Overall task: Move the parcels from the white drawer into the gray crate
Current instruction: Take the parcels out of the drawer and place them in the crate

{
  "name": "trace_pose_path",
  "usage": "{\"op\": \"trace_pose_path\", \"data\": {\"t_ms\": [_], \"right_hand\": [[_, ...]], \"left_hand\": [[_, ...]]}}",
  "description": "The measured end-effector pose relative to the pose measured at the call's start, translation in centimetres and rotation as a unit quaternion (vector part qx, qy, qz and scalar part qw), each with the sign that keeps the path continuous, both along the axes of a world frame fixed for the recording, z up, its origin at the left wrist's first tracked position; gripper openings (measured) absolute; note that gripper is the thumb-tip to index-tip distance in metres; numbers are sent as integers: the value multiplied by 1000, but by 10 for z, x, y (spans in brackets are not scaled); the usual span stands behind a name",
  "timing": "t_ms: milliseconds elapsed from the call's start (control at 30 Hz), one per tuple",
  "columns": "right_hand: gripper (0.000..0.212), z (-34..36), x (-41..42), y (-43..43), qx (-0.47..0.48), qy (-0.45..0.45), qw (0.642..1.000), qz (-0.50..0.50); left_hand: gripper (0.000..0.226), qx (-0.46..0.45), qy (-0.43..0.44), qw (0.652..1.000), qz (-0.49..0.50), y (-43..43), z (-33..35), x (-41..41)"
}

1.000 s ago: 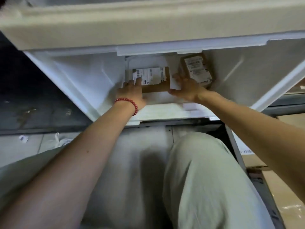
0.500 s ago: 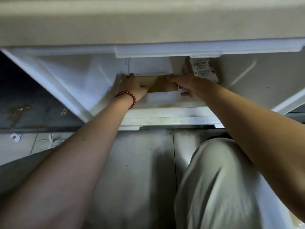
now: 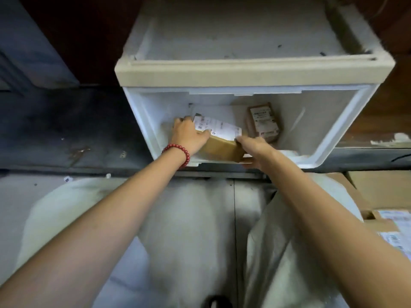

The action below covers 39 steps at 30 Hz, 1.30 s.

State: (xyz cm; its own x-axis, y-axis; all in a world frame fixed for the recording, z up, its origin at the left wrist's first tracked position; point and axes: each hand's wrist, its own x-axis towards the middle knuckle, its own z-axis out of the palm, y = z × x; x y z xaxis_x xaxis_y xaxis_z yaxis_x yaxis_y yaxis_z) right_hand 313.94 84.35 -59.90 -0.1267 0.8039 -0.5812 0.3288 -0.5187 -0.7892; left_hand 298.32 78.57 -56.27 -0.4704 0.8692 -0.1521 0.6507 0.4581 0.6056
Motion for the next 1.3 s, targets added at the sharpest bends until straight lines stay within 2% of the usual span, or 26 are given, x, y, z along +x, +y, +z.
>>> {"op": "trace_pose_path", "data": {"t_ms": [133, 233, 433, 633, 767, 867, 1033, 1133, 1300], "right_hand": [[58, 1, 14, -55, 2, -5, 1000, 9], [54, 2, 21, -88, 6, 30, 1000, 7], [52, 2, 31, -121, 112, 44, 993, -14], [44, 7, 32, -115, 207, 39, 976, -54], [41, 3, 26, -112, 222, 76, 970, -70], [44, -2, 20, -113, 244, 116, 960, -76], [43, -1, 15, -110, 259, 169, 949, -60], [51, -2, 16, -110, 252, 175, 951, -46], [50, 2, 18, -110, 219, 196, 954, -60]], "left_hand": [[52, 40, -18, 999, -7, -63, 13, 11], [52, 65, -45, 997, 12, -88, 17, 15], [41, 154, -72, 985, 43, -108, 15, 26], [31, 149, -70, 985, 49, -108, 4, 22], [45, 144, -17, 989, 42, -106, 0, 22], [57, 137, -33, 989, 53, -105, -2, 21], [59, 127, -71, 986, 79, -104, -9, 16], [60, 121, -73, 986, 85, -103, -13, 14], [61, 178, -77, 977, 86, -105, -8, 17]]}}
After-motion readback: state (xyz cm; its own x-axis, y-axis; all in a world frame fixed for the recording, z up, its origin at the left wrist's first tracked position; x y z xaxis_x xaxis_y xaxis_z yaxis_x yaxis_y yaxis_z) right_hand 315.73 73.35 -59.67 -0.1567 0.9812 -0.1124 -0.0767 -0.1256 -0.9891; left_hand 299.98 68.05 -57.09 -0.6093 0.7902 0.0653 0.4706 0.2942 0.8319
